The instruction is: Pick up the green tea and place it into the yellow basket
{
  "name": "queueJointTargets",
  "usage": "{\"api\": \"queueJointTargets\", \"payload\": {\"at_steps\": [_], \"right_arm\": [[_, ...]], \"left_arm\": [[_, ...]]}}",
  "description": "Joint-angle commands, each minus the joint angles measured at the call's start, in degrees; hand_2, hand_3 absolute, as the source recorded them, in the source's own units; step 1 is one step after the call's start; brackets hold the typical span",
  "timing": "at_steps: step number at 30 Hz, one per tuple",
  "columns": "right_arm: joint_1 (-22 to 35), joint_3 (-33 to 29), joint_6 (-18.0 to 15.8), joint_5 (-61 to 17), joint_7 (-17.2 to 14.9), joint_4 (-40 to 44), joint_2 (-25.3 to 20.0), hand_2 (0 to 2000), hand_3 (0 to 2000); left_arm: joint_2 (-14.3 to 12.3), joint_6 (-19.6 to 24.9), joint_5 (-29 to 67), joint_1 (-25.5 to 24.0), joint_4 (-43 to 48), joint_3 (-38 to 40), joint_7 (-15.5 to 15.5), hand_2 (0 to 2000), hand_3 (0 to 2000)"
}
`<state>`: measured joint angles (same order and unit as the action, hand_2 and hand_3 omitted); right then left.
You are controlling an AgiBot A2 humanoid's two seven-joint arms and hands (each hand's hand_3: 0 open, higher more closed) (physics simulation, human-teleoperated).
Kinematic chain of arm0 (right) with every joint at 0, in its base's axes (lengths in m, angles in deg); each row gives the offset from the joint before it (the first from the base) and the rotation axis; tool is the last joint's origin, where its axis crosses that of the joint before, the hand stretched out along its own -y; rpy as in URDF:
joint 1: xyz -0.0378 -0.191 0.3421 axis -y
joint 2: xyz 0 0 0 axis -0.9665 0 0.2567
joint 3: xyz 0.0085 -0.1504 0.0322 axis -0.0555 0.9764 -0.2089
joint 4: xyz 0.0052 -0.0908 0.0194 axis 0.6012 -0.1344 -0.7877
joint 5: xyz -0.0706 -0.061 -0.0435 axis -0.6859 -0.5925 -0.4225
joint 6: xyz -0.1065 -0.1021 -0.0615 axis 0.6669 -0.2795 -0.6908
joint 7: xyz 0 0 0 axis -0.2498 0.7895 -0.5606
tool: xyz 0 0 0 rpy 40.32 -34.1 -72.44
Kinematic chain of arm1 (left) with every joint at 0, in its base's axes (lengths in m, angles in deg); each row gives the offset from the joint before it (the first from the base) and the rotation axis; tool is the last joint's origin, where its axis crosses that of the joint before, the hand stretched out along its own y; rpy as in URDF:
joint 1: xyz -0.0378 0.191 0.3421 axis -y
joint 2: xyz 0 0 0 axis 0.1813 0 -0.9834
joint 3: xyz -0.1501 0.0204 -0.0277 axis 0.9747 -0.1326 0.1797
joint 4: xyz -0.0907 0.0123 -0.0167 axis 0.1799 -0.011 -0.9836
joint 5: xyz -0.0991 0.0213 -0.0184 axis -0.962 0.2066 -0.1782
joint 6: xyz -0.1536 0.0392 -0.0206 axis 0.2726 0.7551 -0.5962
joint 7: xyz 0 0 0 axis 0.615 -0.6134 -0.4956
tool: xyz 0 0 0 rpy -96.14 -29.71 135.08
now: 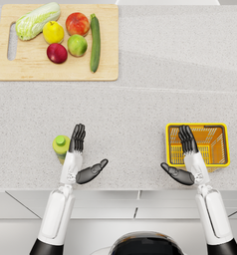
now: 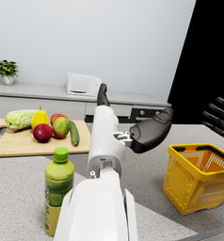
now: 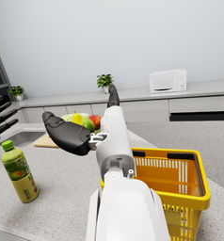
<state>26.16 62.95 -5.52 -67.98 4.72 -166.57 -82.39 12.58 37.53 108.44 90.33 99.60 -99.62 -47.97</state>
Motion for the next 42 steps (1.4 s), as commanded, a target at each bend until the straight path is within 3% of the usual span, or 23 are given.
{"api": "queueJointTargets", "payload": {"at_steps": [1,8,12,19,27,34,35,36,40,42], "right_arm": [[2.90,-4.83,0.60,0.00,0.60,-3.31,-1.34,0,0],[1.76,-12.29,1.96,-15.27,1.98,-3.46,-1.86,0,0],[-0.61,-14.97,2.07,-21.94,2.09,-4.31,-2.17,0,0],[-2.60,-15.10,2.10,-24.09,2.13,-7.20,-2.80,0,0],[-2.88,-12.62,2.10,-24.30,2.13,-8.24,-3.51,0,0],[-2.99,-10.58,2.10,-24.32,2.13,-7.52,-4.19,0,0],[-3.09,-10.36,2.10,-24.32,2.13,-7.46,-4.27,0,0],[-3.32,-10.11,2.10,-24.32,2.13,-7.29,-4.33,0,0],[-2.29,-6.81,2.10,-24.32,2.13,-5.05,-5.04,0,0],[-1.51,-4.42,2.10,-24.32,2.13,-4.60,-5.62,0,0]], "left_arm": [[-0.81,0.43,0.00,3.07,1.77,7.30,-0.43,0,0],[-1.37,1.42,17.83,5.01,-2.25,15.17,-1.42,0,0],[-1.74,1.50,24.50,3.11,-7.62,15.18,-1.49,0,0],[-2.46,1.52,26.66,2.01,-22.03,11.78,-1.52,0,0],[-4.39,1.53,26.87,7.94,-42.14,8.09,-1.52,0,0],[-6.01,1.63,26.89,12.82,-53.24,7.64,-1.53,0,0],[-6.07,1.81,26.88,12.57,-52.85,8.69,-1.55,1361,327],[-6.08,3.53,26.84,11.28,-49.74,9.00,-1.65,2000,653],[-6.46,3.70,26.93,10.47,-42.94,10.58,-1.45,2000,1960],[-6.64,3.06,26.91,9.87,-37.70,11.11,-1.78,2000,2000]]}}
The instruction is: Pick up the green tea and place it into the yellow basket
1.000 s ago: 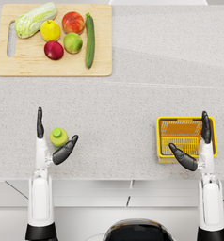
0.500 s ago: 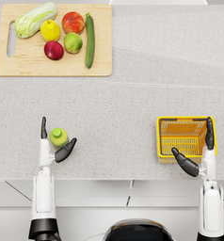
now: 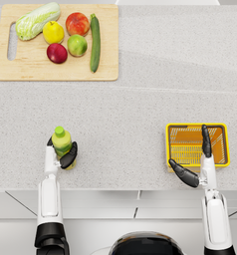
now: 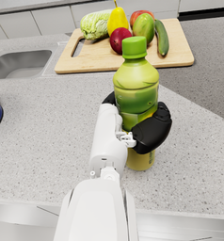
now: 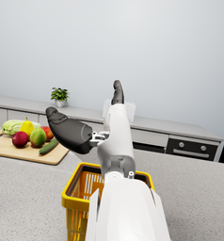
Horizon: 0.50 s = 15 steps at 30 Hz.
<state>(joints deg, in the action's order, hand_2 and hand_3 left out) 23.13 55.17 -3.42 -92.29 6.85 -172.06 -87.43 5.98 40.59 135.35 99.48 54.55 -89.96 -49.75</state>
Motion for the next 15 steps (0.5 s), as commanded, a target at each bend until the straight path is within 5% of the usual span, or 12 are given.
{"api": "queueJointTargets", "payload": {"at_steps": [1,8,11,15], "right_arm": [[1.56,4.82,0.00,0.00,0.00,1.55,-0.76,0,0],[5.56,17.33,0.00,0.00,0.00,5.74,-5.52,0,0],[6.05,18.83,0.00,0.00,0.00,5.42,-6.37,0,0],[9.16,20.69,0.00,-10.23,0.00,7.02,-9.57,0,0]], "left_arm": [[-0.12,0.11,0.01,-0.01,12.15,1.49,0.10,2000,2000],[-1.50,2.03,0.00,1.63,41.28,-5.10,0.26,2000,2000],[-2.95,2.32,-0.01,2.82,44.03,-10.25,0.19,2000,2000],[-4.55,2.48,-0.02,3.27,45.06,-16.51,0.04,2000,2000]]}}
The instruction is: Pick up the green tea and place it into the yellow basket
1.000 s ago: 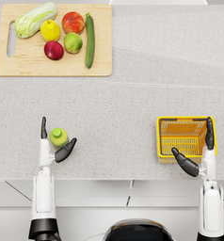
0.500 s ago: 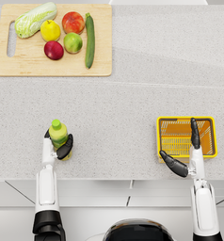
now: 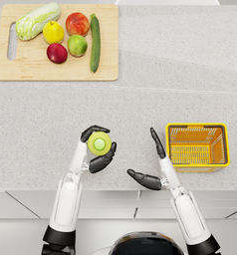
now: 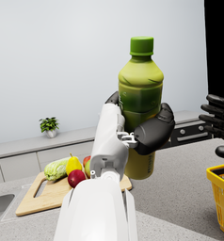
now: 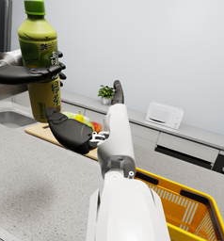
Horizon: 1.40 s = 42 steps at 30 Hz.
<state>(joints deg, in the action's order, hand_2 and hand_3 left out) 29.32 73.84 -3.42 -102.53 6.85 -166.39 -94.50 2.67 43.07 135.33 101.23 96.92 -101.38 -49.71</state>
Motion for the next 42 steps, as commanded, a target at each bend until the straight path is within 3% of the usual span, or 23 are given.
{"api": "queueJointTargets", "payload": {"at_steps": [1,6,7,9,10,11,12,13,14,15,16,17,18,19,23,26,30,35,39,40,42], "right_arm": [[3.71,2.63,0.00,-1.85,0.00,2.15,-3.25,0,0],[7.50,3.20,0.00,-5.65,0.00,4.74,-6.80,0,0],[5.11,3.10,0.00,-5.90,0.00,3.83,-5.03,0,0],[8.33,2.96,-0.25,-6.20,-0.04,5.46,-7.58,0,0],[8.63,2.93,-2.25,-6.27,-0.10,5.74,-7.87,0,0],[11.29,7.29,-3.76,-6.34,-0.04,5.42,-3.60,0,0],[9.78,4.15,-4.47,-6.39,0.11,5.61,-7.05,0,0],[9.73,4.15,-5.86,-6.45,0.01,5.16,-6.80,0,0],[9.77,4.22,-7.27,-6.47,-0.05,5.16,-6.72,1361,327],[9.91,4.47,-14.98,-6.57,-0.02,5.16,-6.44,2000,653],[10.16,4.93,-19.65,-6.57,-0.01,5.26,-6.19,2000,980],[10.49,5.30,-20.16,-6.56,-0.19,5.28,-6.05,2000,1307],[10.63,5.54,-19.67,-6.57,-0.20,5.28,-5.78,2000,1633],[10.79,5.81,-19.94,-6.60,-0.34,5.28,-5.48,2000,1960],[11.58,4.07,-16.24,-6.53,0.00,6.30,-5.45,2000,2000],[13.31,-3.20,-10.66,-6.58,0.25,5.59,-7.22,2000,2000],[15.47,-16.81,-8.21,-6.57,0.26,3.88,-7.49,2000,2000],[15.53,-28.62,-8.11,-6.52,0.08,6.18,-6.45,2000,2000],[14.17,-30.35,-7.91,-6.50,-0.14,10.77,-6.37,2000,2000],[13.46,-29.90,-7.62,-6.49,-2.92,12.28,-6.42,2000,2000],[12.75,-29.10,-7.84,-6.50,-11.37,15.26,-6.37,2000,2000]], "left_arm": [[-1.62,-0.01,0.00,1.56,3.25,-6.45,-0.04,2000,2000],[-2.38,-0.05,0.01,1.07,3.74,-12.52,0.01,2000,2000],[-2.34,-0.03,0.01,0.76,3.89,-13.31,0.02,2000,2000],[-2.22,0.01,0.02,0.14,4.30,-15.21,0.02,2000,2000],[-2.06,-0.23,0.06,-0.04,4.55,-15.87,0.28,2000,2000],[-1.78,-0.71,0.11,-0.29,4.72,-16.63,0.14,2000,2000],[-1.38,-1.05,0.15,-0.42,4.89,-16.96,0.15,2000,2000],[-0.90,-1.11,0.21,-0.57,5.15,-16.57,0.22,2000,2000],[-0.43,-0.64,0.23,-0.73,5.40,-16.17,0.24,2000,2000],[-0.12,0.29,0.23,-0.70,5.64,-15.89,0.37,2000,2000],[0.27,1.00,0.25,-0.78,5.64,-15.95,0.38,2000,2000],[0.39,1.56,0.24,-0.51,5.55,-15.78,0.27,2000,2000],[0.86,2.03,0.24,-0.59,5.88,-15.90,0.19,639,1673],[1.32,1.61,0.21,-0.77,5.95,-15.75,0.21,0,1347],[2.76,-1.24,0.11,-1.68,9.70,-10.31,0.19,0,40],[4.87,-2.99,0.05,-4.87,13.20,-1.18,0.21,0,0],[4.55,-3.74,0.02,-9.72,13.03,12.46,0.21,0,0],[4.31,-3.97,-0.01,-7.26,9.08,17.18,0.22,0,0],[4.48,-4.00,-0.02,-4.85,7.00,17.91,0.22,0,0],[4.53,-4.01,-0.02,-4.38,7.12,18.17,0.22,0,0],[4.50,-4.01,-0.02,-3.89,7.30,18.24,0.22,0,0]]}}
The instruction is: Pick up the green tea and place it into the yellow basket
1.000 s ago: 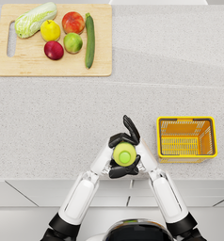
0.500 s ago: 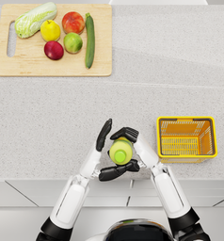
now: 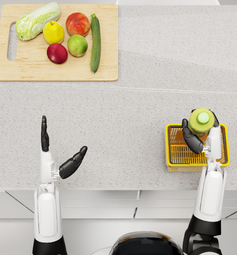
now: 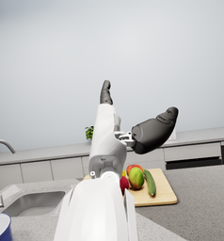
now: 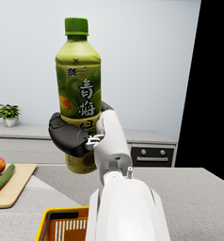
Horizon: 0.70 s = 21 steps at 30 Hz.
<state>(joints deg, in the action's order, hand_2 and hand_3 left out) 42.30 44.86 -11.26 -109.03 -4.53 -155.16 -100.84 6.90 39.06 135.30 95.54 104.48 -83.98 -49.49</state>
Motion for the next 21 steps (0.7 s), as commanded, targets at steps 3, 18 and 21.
{"api": "queueJointTargets", "payload": {"at_steps": [3,18,21], "right_arm": [[-1.62,0.59,-0.30,-0.01,-5.45,5.65,-0.03,639,1673],[4.48,-3.97,7.46,0.03,10.17,-4.57,2.00,0,0],[4.10,-4.83,7.71,0.04,10.93,-2.11,2.04,0,0]], "left_arm": [[0.09,0.00,0.00,1.69,-0.64,0.83,0.00,0,0],[1.66,0.00,0.00,19.50,-16.24,5.46,0.00,0,0],[1.42,0.00,-0.01,18.58,-18.37,7.33,0.00,0,0]]}}
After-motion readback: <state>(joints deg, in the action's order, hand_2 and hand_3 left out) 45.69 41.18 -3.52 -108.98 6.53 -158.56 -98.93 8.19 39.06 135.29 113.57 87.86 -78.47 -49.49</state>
